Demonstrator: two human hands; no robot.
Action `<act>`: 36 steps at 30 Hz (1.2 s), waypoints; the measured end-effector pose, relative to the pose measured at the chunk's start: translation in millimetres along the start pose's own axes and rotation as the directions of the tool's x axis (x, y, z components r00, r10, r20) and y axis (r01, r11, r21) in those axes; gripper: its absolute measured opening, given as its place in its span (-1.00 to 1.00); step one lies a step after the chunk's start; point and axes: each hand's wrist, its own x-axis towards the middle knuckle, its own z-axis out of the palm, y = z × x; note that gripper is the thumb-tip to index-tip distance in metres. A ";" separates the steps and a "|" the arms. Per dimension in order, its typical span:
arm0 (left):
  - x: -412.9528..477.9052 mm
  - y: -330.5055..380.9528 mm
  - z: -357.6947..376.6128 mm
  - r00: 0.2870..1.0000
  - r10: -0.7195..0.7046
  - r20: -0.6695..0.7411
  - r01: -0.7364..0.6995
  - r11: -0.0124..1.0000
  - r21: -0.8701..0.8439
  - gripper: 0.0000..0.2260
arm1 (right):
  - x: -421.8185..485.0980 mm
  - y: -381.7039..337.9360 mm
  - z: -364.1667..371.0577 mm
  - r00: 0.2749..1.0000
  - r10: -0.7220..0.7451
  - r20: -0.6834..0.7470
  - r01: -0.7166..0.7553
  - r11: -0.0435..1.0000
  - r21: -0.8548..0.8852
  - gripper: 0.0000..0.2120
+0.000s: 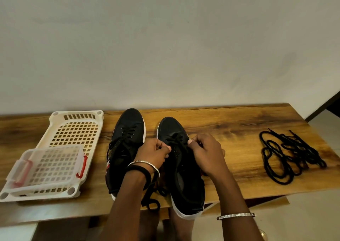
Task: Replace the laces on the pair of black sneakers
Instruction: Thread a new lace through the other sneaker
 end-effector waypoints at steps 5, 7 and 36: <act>-2.0 1.4 4.0 0.970 0.219 -0.104 -0.207 0.972 0.113 -0.89 | 0.4 -1.2 4.9 0.999 0.011 0.051 -0.009 1.000 -0.024 -0.62; -2.9 3.3 6.3 0.953 0.291 -0.084 -0.272 0.943 0.192 -0.86 | 2.4 1.4 7.7 0.999 -0.003 0.038 0.004 1.000 -0.007 -0.60; 1.4 13.4 19.0 0.943 0.179 -0.281 -0.083 0.943 0.323 -0.91 | 7.7 14.1 13.8 0.959 0.259 -0.119 -0.230 0.950 0.212 -0.62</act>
